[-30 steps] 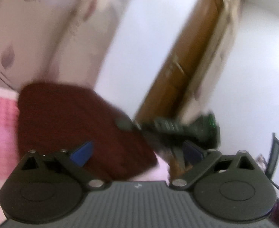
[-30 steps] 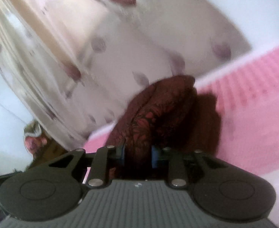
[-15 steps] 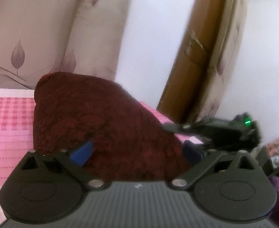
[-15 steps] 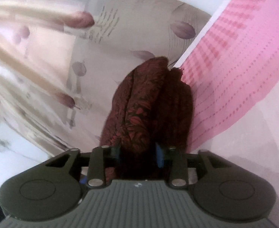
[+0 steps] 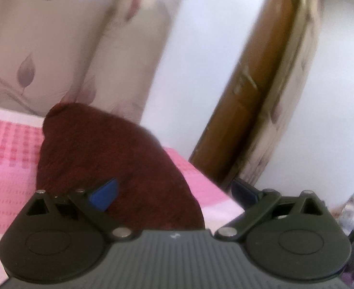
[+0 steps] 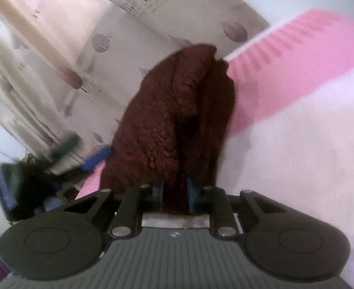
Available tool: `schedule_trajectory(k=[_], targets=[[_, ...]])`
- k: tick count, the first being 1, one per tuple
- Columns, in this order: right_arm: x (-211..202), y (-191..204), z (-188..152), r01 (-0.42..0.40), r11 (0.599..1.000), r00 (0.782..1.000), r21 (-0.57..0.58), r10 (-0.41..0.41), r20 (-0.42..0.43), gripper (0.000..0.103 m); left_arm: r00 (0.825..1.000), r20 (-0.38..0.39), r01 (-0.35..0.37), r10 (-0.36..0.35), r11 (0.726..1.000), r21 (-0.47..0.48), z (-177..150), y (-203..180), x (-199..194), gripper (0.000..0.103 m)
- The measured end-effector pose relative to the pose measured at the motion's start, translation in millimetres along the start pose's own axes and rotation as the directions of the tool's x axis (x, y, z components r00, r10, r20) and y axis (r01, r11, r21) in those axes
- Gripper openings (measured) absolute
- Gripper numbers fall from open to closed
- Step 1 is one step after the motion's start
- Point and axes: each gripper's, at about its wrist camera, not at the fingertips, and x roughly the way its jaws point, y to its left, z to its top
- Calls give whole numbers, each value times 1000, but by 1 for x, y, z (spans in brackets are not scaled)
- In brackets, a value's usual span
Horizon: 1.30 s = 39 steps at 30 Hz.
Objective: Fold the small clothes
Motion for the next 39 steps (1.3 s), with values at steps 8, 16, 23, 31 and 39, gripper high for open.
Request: schedule_trajectory(k=[8,16,23,31,39], targets=[[-25,3,23,-56,998,995,20,54,84,34,995,-81,-56,60,997,57,-21,0,24,101],[17,46,118,77,957,978,-279,-19,206,49,994,-77,-64,71,993,97,-31,-8,17,101],[113,40,145,144,905,989,-401,-124,76,37,995,-82,-58,63,996,62,-33,-2,12,101],[155,34,127,258,813,961,-522,-273,50,31,995,-81,-56,57,998,23,-40,2,1,101],[150,42,122,265,799,962,-539,-257,90,31,995,-77,-53,55,998,22,-36,1,-6,101]])
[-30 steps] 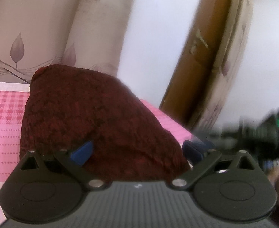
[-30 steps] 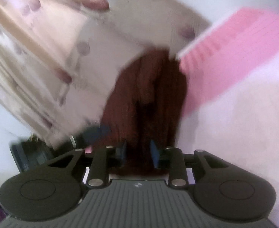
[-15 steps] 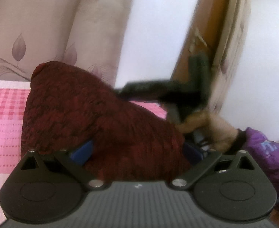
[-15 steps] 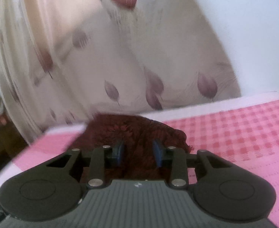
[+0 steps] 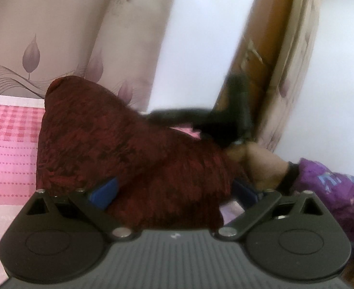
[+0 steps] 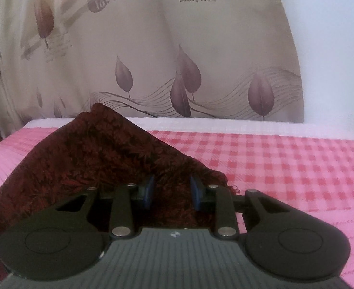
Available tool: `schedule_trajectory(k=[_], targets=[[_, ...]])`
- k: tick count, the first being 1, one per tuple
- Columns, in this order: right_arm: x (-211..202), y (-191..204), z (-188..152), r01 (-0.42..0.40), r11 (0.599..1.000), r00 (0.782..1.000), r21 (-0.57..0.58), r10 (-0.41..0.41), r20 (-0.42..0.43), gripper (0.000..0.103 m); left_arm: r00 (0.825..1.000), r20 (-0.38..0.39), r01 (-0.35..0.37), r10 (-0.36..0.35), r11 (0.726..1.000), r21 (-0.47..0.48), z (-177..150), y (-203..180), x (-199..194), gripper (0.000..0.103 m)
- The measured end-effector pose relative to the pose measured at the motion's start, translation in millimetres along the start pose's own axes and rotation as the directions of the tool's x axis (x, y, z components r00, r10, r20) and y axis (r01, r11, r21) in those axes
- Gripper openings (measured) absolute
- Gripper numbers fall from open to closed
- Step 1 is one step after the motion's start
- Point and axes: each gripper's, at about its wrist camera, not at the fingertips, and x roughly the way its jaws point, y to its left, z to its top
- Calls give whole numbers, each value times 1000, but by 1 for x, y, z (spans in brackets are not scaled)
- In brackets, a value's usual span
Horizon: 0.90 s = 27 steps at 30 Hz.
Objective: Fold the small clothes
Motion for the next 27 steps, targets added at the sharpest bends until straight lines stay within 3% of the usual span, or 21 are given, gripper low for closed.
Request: schedule_trajectory(k=[4,8,12,16,18,27], targets=[[-56,2,5,-41,997,990,58,33,134,34,1000,-1,7,-8,999,-51,8,5,-5,101],[-118,28,-18,-68,998,981,-18,70,179,37,1000,11,2,-1,998,-65,10,4,-16,101],[-149,55,-61,10,994,991,-113,5,132,37,999,-10,-31,30,999,-30,7,1,-18,101],[-138,60,-88,58,996,998,-62,-57,12,35,995,-46,-86,85,996,-19,10,-1,-19,101],[-131,57,-94,60,998,998,-8,-60,-16,35,992,-58,-110,108,994,-24,14,0,-21,101],[-130,56,-94,75,997,997,12,-74,-36,36,954,-113,-279,278,960,2,26,3,-26,101]])
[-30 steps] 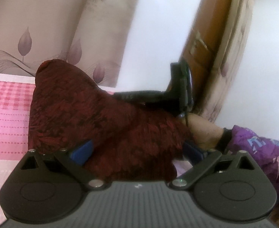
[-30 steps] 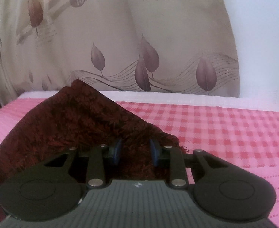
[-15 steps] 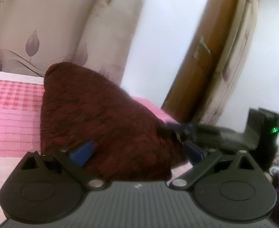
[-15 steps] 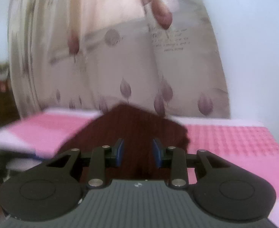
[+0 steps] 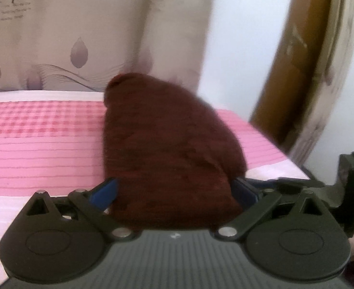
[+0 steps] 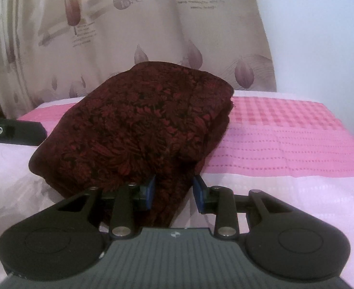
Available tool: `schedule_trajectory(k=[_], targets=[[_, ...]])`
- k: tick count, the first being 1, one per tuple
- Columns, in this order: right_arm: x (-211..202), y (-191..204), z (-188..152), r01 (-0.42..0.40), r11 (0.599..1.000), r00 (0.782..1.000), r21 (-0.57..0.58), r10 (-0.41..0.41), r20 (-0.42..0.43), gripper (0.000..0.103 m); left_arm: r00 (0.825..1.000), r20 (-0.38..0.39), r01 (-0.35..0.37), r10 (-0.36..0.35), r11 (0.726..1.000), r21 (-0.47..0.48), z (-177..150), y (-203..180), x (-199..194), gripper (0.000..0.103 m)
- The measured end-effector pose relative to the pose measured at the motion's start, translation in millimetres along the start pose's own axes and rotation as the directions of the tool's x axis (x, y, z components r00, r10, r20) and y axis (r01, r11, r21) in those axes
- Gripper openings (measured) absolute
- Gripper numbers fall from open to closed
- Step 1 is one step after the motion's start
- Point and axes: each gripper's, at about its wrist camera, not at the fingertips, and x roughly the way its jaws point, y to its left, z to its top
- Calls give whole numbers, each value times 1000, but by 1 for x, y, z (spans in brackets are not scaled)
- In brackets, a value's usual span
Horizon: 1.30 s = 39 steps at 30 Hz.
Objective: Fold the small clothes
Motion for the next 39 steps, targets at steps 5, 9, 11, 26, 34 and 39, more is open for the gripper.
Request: schedule_trajectory(k=[5,9,11,26,34,39], targets=[[1,-2,-2,9,1000,1000,11,-9,0,40,998,-5,-56,56,998,37,3,2,-3,101],[1,-4,-3,15,1000,1000,24,-15,-2,47,996,-1,-84,84,994,66,5,2,-2,101],[1,-5,-2,23,999,1000,28,-23,-2,54,995,5,-101,101,991,87,7,2,-1,101],[3,-62,9,-192,928,981,319,194,27,77,975,-73,195,-209,967,-166,56,92,54,101],[40,-95,27,-336,787,932,518,357,62,99,921,-163,301,-355,911,-281,58,122,105,101],[80,-90,39,-369,782,901,502,433,-13,101,872,-186,362,-453,853,-377,51,134,132,102]])
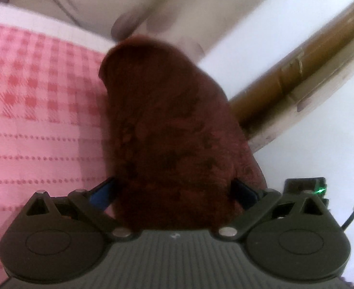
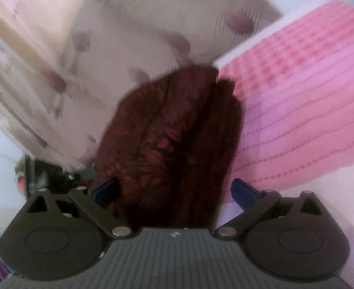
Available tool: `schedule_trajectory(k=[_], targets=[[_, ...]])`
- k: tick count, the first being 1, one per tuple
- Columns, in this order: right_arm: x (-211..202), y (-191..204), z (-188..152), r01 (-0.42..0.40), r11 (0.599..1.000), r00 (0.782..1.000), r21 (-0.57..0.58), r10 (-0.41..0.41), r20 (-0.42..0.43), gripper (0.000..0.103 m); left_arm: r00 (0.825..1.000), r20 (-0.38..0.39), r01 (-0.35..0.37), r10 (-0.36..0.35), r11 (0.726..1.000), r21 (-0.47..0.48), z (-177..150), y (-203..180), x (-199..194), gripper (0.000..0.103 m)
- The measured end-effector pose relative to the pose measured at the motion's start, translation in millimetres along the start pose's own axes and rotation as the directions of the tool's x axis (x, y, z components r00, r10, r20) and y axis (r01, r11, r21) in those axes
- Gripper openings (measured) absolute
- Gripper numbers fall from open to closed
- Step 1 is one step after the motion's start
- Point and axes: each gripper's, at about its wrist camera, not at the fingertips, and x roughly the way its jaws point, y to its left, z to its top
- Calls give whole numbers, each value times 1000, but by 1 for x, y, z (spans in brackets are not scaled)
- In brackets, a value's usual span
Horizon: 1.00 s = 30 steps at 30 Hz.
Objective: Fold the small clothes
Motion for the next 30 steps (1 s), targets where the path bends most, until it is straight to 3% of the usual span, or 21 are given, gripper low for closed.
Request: schedule_trajectory(k=[2,5,6,8,10,12,16,21,30], targets=[[10,2,6,-9,1000,1000,-8,9,-26,101,999,-12,32,-32,999,-16,0,6,6,103],[19,7,10,-30,999,998,-35,28,-53,103,1000,10,23,-24,999,33,-4,5,10,101],[21,10,9,-29,998,998,-54,26,-54,101,1000,20,16,-17,999,37,-5,5,10,92],[24,13,6,-23,997,999,-70,20,-45,95,999,32,-7,5,998,63,-9,0,11,83],[21,16,4,-6,998,999,-65,4,-31,77,998,53,-37,32,995,97,-13,-9,9,77],[18,23,-1,8,997,1000,-73,-8,-6,72,995,72,-72,63,991,115,-16,-19,4,73],[10,41,-6,-9,998,999,-57,12,48,65,985,120,-144,125,975,172,-25,-45,-15,72],[5,73,-15,-38,995,998,-93,43,52,64,970,170,-207,174,958,197,-37,-64,-59,72],[16,143,-39,-107,983,993,-146,113,34,64,935,246,-300,256,941,159,-70,-74,-149,72]])
